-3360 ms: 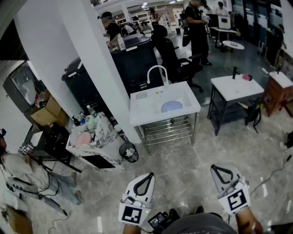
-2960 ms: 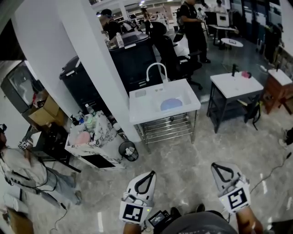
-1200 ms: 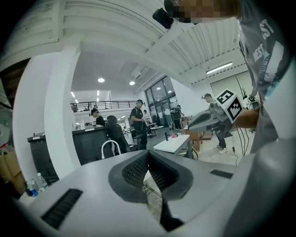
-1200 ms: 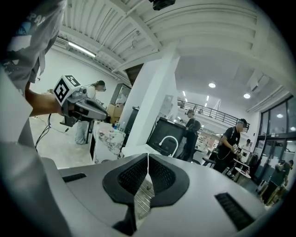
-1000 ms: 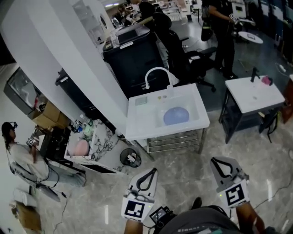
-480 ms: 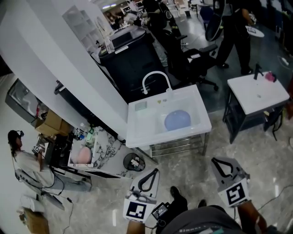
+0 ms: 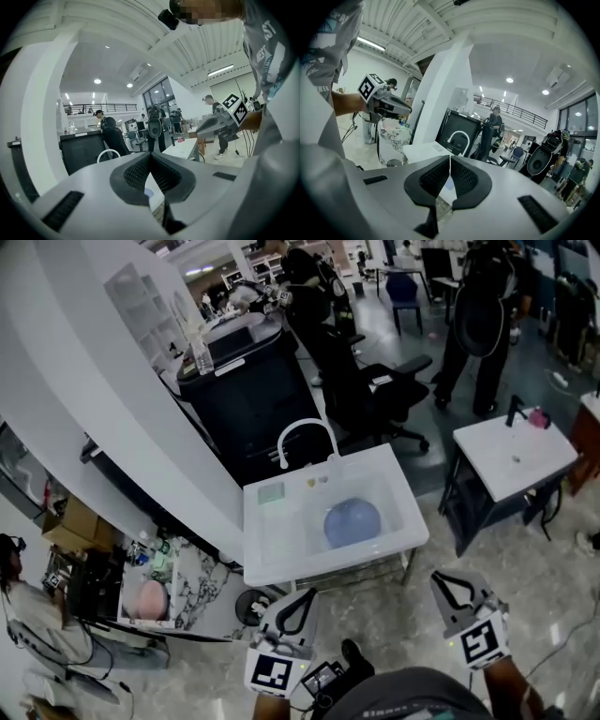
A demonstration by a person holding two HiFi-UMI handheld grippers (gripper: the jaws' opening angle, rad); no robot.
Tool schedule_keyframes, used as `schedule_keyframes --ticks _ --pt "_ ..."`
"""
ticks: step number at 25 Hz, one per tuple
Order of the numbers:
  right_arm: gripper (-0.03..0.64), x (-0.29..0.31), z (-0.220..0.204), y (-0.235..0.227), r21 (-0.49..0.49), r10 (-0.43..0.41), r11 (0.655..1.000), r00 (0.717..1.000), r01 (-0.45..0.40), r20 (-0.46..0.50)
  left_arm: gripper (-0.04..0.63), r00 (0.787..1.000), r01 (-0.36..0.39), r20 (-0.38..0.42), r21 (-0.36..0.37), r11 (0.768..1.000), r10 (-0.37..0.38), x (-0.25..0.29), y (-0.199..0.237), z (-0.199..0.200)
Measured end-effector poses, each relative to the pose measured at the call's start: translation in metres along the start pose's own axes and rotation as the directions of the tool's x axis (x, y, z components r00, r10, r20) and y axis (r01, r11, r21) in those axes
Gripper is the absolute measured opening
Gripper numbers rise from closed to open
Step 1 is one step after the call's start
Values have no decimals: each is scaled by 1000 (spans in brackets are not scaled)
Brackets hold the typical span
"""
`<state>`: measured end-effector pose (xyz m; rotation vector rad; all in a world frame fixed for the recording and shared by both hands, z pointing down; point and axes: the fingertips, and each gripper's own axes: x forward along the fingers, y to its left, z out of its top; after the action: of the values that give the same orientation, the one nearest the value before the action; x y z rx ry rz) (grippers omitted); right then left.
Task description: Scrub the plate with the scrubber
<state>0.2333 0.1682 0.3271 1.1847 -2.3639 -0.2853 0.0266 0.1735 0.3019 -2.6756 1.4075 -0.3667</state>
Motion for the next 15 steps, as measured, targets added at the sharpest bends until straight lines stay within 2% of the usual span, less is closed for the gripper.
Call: schedule_keyframes --ticks 5,11,15 --pt "32 55 17 -11 15 -36 999 999 36 -15 3 999 42 -7 -11 999 -42 34 57 -11" --pt "32 103 28 -20 35 -80 996 995 82 -59 3 993 119 29 -1 993 -119 71 102 -11" --pt "32 128 33 -27 32 -102 994 990 106 -94 3 988 145 48 -17 989 -144 82 129 -14"
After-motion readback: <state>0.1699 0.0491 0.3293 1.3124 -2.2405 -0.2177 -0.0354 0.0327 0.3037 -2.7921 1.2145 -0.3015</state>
